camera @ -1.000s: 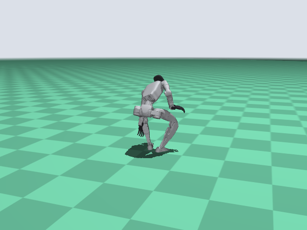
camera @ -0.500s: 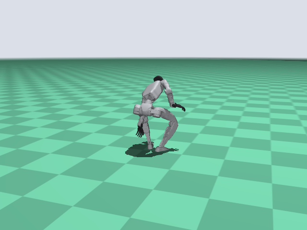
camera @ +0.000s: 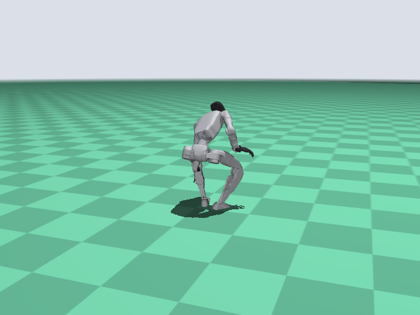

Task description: Upper body actions

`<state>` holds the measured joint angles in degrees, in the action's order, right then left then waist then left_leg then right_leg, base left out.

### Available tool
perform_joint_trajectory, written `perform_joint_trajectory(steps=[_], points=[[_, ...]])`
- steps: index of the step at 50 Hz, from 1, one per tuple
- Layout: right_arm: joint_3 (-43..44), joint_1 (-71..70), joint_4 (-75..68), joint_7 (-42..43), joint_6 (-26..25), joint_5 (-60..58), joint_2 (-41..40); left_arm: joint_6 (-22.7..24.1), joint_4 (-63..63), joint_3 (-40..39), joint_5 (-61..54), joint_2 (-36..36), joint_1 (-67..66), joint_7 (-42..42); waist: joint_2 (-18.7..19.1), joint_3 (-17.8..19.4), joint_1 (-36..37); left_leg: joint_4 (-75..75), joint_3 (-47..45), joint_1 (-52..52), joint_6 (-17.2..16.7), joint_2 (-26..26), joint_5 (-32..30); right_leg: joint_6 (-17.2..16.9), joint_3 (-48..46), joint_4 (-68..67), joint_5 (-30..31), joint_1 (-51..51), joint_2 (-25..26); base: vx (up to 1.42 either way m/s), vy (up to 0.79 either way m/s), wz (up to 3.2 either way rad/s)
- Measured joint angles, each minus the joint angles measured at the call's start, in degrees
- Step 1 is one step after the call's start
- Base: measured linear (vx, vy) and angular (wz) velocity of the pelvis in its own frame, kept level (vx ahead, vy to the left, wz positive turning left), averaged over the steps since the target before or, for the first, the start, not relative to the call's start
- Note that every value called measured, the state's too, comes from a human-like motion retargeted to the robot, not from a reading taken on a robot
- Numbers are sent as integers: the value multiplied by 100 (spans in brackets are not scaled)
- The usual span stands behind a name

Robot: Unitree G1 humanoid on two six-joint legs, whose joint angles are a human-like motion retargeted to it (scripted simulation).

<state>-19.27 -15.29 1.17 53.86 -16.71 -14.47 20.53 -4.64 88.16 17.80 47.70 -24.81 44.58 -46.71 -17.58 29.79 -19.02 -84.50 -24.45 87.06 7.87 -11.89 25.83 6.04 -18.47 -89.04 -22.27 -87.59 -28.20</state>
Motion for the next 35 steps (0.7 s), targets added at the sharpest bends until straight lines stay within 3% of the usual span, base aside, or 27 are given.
perform_joint_trajectory(steps=[6, 12, 18, 30, 35], points=[[194, -89, -628, 66, 81, -3, -63, 742, -208, 206, -73, 412, 322, -853, 319, -3, 315, -41, 54, -451, -20, 20, 16, -13, 20, -71, -56, 449, -32, 7, 7, -3], [482, -116, -1289, 60, 97, -202, -201, 1218, -667, -71, 269, 1089, 626, -1166, 683, -105, 679, -73, 92, -939, -18, 49, 47, 0, 39, -142, -124, 932, -77, 5, 11, 1], [720, -106, -1869, 294, 194, -280, -286, 1848, -1184, 356, -57, 1420, 902, -1439, 1073, -222, 931, -91, 132, -1426, -3, 117, 47, 25, 71, -218, -187, 1418, -184, 5, 12, 10], [1225, 287, -3012, 2179, 2046, -192, -650, 2723, -2629, 525, -246, 1900, 831, -1167, 1556, -864, 1347, -6, 112, -2098, 29, 365, -26, 31, 246, -339, -268, 1964, -479, 1, 11, 12], [1336, 380, -3376, 2244, 1994, -605, -736, 2872, -3308, 432, -78, 1852, 587, -1438, 1605, -1146, 1460, 7, 104, -2298, 34, 406, -77, 87, 270, -366, -323, 2120, -541, 4, 3, 1]])
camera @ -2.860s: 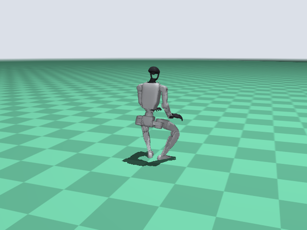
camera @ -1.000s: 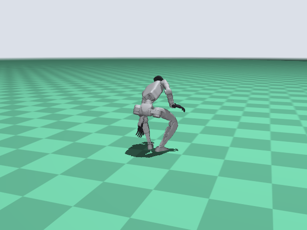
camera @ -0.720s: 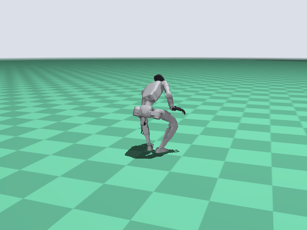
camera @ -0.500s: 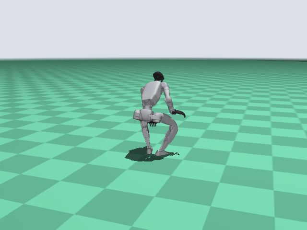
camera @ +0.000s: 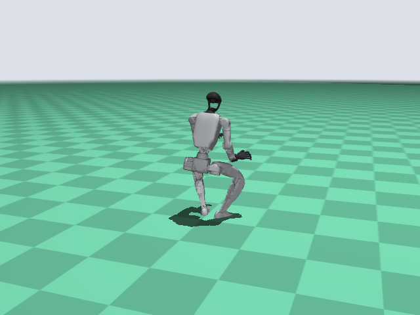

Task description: Upper body actions

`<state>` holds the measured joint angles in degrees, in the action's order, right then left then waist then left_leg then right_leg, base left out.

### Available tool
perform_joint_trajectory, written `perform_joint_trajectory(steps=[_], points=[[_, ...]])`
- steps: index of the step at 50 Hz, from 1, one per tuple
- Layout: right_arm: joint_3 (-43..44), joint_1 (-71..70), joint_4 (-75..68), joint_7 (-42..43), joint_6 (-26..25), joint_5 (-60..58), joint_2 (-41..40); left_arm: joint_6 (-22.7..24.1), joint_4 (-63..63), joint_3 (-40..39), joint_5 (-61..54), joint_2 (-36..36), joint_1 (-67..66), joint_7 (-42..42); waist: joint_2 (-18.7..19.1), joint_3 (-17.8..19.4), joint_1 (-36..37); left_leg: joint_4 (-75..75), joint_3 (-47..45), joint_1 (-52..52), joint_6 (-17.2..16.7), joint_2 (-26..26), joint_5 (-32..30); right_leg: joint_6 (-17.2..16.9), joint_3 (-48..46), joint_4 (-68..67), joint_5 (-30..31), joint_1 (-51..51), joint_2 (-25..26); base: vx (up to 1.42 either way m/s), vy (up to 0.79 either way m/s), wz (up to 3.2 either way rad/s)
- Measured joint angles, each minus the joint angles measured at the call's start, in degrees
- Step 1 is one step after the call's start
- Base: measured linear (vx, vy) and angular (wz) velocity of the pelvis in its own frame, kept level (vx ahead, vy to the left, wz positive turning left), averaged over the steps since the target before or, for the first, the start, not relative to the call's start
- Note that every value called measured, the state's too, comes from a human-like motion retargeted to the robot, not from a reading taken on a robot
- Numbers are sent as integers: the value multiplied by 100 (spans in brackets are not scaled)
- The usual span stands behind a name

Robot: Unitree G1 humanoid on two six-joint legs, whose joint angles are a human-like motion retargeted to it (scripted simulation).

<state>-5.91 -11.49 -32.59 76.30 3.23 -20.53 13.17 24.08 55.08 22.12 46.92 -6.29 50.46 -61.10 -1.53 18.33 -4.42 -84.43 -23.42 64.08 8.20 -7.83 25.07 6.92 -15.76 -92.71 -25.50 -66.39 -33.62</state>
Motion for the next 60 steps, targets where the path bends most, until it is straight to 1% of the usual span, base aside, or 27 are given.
perform_joint_trajectory(steps=[4, 8, 12, 15, 20, 26, 32, 40, 43, 45, 48, 51, 55, 60], points=[[65, 24, -245, -133, -140, -288, -61, 80, -575, -141, 79, -107, -272, -107, 30, -201, 63, 13, -1, -109, 0, 17, -46, 51, 10, -5, -77, 93, -6, 1, 1, -1], [144, 67, -448, -314, -292, -416, -102, 156, -1156, -296, 31, -215, -595, -73, 43, -376, 150, 55, -16, -202, 31, 9, -108, 91, 17, -11, -122, 172, -8, 2, 1, -2], [240, 94, -683, -416, -343, -537, -162, 270, -1771, -427, -82, -325, -987, 79, 65, -553, 247, 41, 13, -251, -11, 13, -137, 110, 25, -23, -173, 219, 12, 2, 1, -3], [326, 158, -837, -483, -275, -562, -213, 333, -2225, -409, -273, -385, -1326, 240, 82, -686, 324, 30, 6, -286, -7, -16, -150, 117, 27, -25, -196, 245, 19, 6, 3, -6], [437, 284, -1021, -476, 62, -542, -259, 451, -2910, -276, -588, -556, -2005, 586, 114, -893, 437, 1, -7, -300, -7, -87, -141, 124, 18, -18, -204, 251, 50, 5, 1, -7], [525, 357, -1227, -409, 289, -552, -274, 506, -3392, 49, -629, -756, -2949, 513, 161, -1150, 546, -43, -49, -245, 19, -254, -94, 130, -15, 2, -205, 199, 113, 5, 1, -7], [621, 450, -1329, -411, 299, -511, -211, 574, -3107, 511, -217, -838, -3533, 355, 231, -1313, 736, -82, -18, -165, -45, -255, -43, 132, -37, 18, -197, 147, 152, 0, 1, -1], [519, 569, -1302, -412, 188, -313, -76, 535, -1869, 1073, 647, -926, -3439, -16, 167, -1245, 876, -49, -24, -206, -41, -147, -75, 115, 4, 12, -203, 172, 82, 0, 0, 0], [443, 577, -1265, -428, 123, -274, -58, 534, -1446, 1072, 727, -840, -3454, 5, 140, -1217, 851, -37, -25, -223, -46, -130, -77, 109, 14, 11, -204, 182, 70, 0, 0, 0], [392, 575, -1239, -426, 105, -283, -67, 521, -1316, 1025, 836, -776, -3499, -140, 132, -1222, 798, -36, -11, -224, -59, -137, -66, 107, 7, 10, -206, 183, 71, 0, 0, 0], [376, 562, -1215, -441, 80, -368, -122, 336, -1409, 871, 1165, -722, -3646, -527, 108, -1271, 728, -77, -11, -186, -78, -173, -44, 104, 15, 8, -210, 157, 94, 6, -4, -6], [443, 542, -1203, -479, 71, -482, -207, 160, -1467, 700, 1444, -642, -3840, -664, 105, -1321, 687, -102, -4, -146, -75, -220, -36, 103, 2, 9, -214, 130, 126, 7, -6, -9], [464, 532, -1173, -492, 87, -532, -293, 244, -1531, 517, 1520, -569, -4055, -881, 89, -1332, 655, -116, 24, -115, -79, -261, -41, 105, -22, 21, -212, 114, 166, -1, -7, -8], [412, 516, -1150, -498, 86, -554, -300, 307, -1525, 389, 1420, -529, -4169, -896, 64, -1321, 609, -127, 36, -95, -90, -293, -38, 109, -32, 31, -212, 98, 194, -1, -2, -3]])
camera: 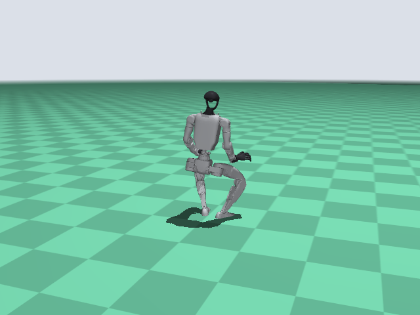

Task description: Upper body actions

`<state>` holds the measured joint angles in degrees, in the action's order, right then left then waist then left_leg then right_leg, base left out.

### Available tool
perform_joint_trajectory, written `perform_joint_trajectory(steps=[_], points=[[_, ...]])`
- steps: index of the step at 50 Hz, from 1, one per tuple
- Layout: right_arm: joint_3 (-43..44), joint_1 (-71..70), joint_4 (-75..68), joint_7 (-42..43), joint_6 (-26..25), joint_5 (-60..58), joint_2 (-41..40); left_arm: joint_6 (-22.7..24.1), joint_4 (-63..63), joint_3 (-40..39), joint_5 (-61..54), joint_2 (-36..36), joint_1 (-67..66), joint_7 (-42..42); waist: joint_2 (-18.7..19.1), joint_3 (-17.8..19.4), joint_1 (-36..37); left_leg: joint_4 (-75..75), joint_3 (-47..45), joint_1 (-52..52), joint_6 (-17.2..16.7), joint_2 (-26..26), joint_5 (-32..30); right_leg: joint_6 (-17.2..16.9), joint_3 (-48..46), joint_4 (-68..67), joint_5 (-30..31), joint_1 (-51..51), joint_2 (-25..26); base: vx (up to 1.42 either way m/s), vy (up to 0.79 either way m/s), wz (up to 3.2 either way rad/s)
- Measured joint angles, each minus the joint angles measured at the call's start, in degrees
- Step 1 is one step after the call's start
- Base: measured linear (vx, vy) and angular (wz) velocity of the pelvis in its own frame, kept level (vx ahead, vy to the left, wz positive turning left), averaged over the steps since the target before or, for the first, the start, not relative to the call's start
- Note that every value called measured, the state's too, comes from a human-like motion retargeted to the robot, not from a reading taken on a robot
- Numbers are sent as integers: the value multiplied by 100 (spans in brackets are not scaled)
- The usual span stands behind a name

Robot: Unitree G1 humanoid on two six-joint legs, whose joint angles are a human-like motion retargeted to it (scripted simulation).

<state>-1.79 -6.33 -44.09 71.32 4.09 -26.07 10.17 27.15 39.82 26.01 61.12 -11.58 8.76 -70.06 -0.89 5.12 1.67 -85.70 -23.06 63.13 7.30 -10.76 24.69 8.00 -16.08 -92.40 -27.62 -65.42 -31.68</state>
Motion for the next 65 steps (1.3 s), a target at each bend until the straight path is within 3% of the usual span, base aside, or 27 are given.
perform_joint_trajectory(steps=[23, 35, 49, 55, 65], points=[[-16, -28, 29, -57, 6, 18, -34, -145, -73, -186, -119, 93, -165, 228, -11, 24, -46, -4, -6, -12, -7, -23, 10, 0, -14, 4, 2, 10, 0, 0, 0, 0], [-33, -48, 102, -49, -4, -65, -54, -721, -226, -295, -420, 121, -230, 545, -20, 67, -113, -6, -13, -10, -5, -33, 19, 4, -27, 5, 1, 5, -4, 0, 0, 0], [-131, -37, 334, -388, -108, -64, -44, -954, -287, -298, -678, 412, 513, 726, -51, 198, -230, -24, -72, 53, 21, -87, 91, 9, -65, 17, 6, -40, -5, 0, 0, 0], [-184, -121, 558, -763, -310, -32, -3, -1165, 377, -166, -1039, 728, 1084, 1511, -18, 333, -339, -65, -72, 156, 21, -182, 156, 7, -112, 45, 31, -101, 56, 0, 0, 0], [-495, -390, 1203, -1112, -606, -2, 78, -1619, 2270, -427, -1037, 902, 2292, 1941, -172, 835, -707, -158, -46, 448, -9, -379, 272, 28, -210, 109, 172, -329, 208, -7, -9, -9]])
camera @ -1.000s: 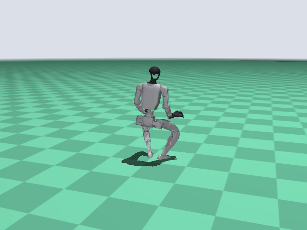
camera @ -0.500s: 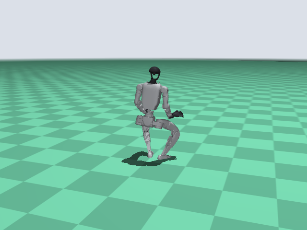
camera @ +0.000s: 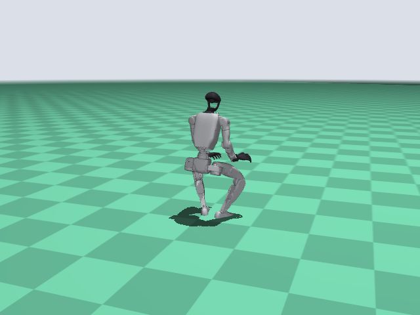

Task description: Upper body actions

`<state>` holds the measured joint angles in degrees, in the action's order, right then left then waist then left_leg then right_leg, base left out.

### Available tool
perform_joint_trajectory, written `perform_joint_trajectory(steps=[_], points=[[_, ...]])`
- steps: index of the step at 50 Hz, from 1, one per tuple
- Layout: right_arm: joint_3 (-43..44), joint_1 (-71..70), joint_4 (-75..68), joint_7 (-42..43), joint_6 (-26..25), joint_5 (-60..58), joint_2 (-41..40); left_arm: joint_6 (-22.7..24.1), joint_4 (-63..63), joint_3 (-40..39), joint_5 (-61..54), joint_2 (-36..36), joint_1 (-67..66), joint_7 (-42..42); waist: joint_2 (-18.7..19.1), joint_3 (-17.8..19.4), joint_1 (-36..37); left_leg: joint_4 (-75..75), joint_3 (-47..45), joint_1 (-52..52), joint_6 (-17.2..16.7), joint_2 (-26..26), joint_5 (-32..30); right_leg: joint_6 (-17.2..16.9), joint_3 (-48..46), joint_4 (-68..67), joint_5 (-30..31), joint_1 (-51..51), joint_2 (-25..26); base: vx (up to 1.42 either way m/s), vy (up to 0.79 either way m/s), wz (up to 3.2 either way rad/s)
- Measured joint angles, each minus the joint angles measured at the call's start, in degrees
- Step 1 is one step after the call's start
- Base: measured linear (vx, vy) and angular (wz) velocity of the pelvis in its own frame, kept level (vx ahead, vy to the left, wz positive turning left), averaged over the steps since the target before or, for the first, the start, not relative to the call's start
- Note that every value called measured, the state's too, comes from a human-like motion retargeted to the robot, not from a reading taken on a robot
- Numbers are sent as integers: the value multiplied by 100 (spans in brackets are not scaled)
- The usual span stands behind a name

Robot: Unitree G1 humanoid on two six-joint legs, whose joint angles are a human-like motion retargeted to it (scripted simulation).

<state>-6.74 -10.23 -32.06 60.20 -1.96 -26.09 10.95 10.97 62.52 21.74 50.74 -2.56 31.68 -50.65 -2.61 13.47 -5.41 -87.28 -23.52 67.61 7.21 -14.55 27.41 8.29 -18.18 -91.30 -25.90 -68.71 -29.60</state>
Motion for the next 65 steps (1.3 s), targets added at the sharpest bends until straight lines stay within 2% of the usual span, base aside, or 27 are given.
perform_joint_trajectory(steps=[8, 14, 17, 22, 30, 42, 50, 57, 60, 65], points=[[-332, -461, 913, -66, 172, 462, 195, -171, 1207, -373, -219, -535, 799, -116, -234, 899, -460, -93, 19, 360, -18, -167, 74, -42, -56, 86, 274, -307, 167, -18, -5, -15], [-591, -657, 1636, 2, 265, 872, 435, -535, 1922, 446, -807, -1481, 1322, 428, -531, 1456, -827, -45, 7, 663, 14, -54, 25, -87, -43, 124, 462, -644, 167, -6, -2, 3], [-757, -668, 1947, 49, 325, 1065, 506, -822, 2175, 576, -825, -1755, 1354, 513, -730, 1524, -995, 9, -33, 890, 16, 1, -25, -82, -10, 156, 527, -917, 170, -2, -3, 7], [-945, -639, 2431, 177, 308, 1329, 632, -1202, 2395, -122, 31, -1904, 1296, 132, -986, 1612, -1210, 85, -82, 1262, 15, 74, -75, -110, 35, 194, 595, -1333, 163, -1, -1, 3], [-1174, -379, 3168, 608, 467, 1749, 912, -1639, 2412, -56, 536, -2367, 1367, -185, -1239, 1633, -1381, 192, -169, 1837, 45, 124, -141, -136, 77, 272, 636, -1935, 171, 0, 0, 0], [-1375, 145, 3980, 844, 537, 1938, 1245, -1979, 2651, -283, 632, -2623, 944, -34, -1326, 1633, -1425, 167, -75, 2214, 55, 65, -110, -135, -54, 385, 639, -2125, 387, 2, -1, -2], [-1479, 312, 4184, 947, 569, 2005, 1336, -2182, 2819, -337, 650, -2699, 821, -119, -1436, 1633, -1462, 145, -66, 2235, 40, 60, -63, -159, -62, 400, 621, -2125, 440, 0, 0, 0], [-1503, 357, 4235, 953, 600, 2037, 1349, -2393, 2802, -483, 592, -2720, 764, 130, -1515, 1633, -1492, 132, -71, 2235, 43, 48, -50, -173, -49, 403, 612, -2125, 468, 0, 0, 0], [-1490, 373, 4249, 943, 598, 2037, 1347, -2408, 2768, -536, 403, -2693, 747, 288, -1516, 1633, -1489, 131, -68, 2235, 46, 47, -52, -190, -38, 405, 617, -2125, 480, 0, 0, 0], [-1464, 355, 4254, 917, 559, 2022, 1339, -2292, 2678, -523, 179, -2625, 709, 72, -1479, 1633, -1469, 136, -61, 2235, 42, 47, -60, -195, -40, 408, 628, -2125, 488, 0, 0, 0]])
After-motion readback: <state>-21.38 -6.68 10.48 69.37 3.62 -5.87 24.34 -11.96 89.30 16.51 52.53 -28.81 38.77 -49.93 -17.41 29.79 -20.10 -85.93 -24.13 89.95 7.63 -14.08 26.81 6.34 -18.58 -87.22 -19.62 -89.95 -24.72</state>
